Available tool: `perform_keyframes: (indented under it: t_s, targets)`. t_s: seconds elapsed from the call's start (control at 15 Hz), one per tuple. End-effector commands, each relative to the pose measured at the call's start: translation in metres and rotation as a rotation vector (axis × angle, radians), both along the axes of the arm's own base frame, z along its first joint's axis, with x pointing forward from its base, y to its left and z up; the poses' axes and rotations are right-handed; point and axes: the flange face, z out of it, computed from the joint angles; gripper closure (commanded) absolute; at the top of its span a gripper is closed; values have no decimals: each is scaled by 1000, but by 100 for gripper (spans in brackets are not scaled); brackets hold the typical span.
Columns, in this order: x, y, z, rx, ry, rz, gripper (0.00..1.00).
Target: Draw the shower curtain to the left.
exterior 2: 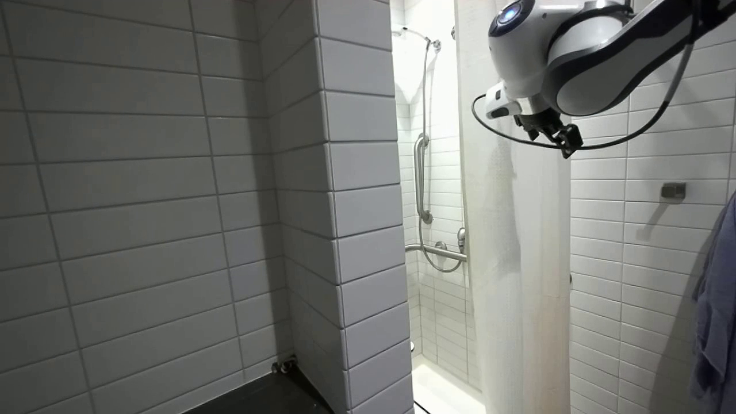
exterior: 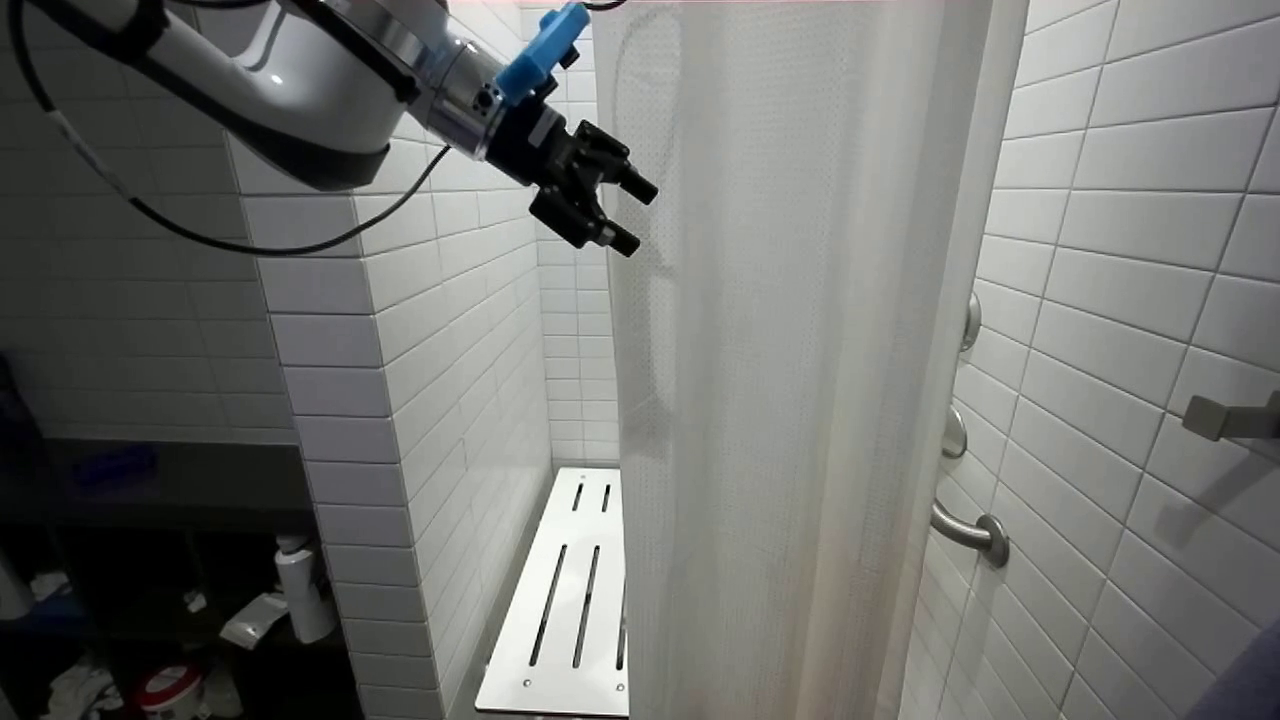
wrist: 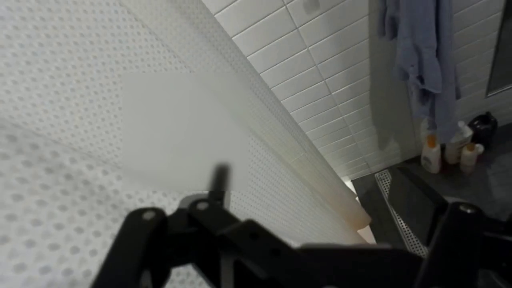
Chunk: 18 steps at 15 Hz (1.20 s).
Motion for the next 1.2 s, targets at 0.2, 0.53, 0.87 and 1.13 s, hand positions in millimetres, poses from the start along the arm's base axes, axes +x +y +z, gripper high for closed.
perform_keyframes:
  t_s: [0.2, 0.53, 0.87, 1.13]
  targets:
    - [8, 6, 34, -94, 129, -32, 0]
    - [19, 14, 48, -136, 199, -20, 0]
    - [30, 8, 57, -154, 235, -41, 0]
    - [36, -2, 66, -164, 247, -74, 0]
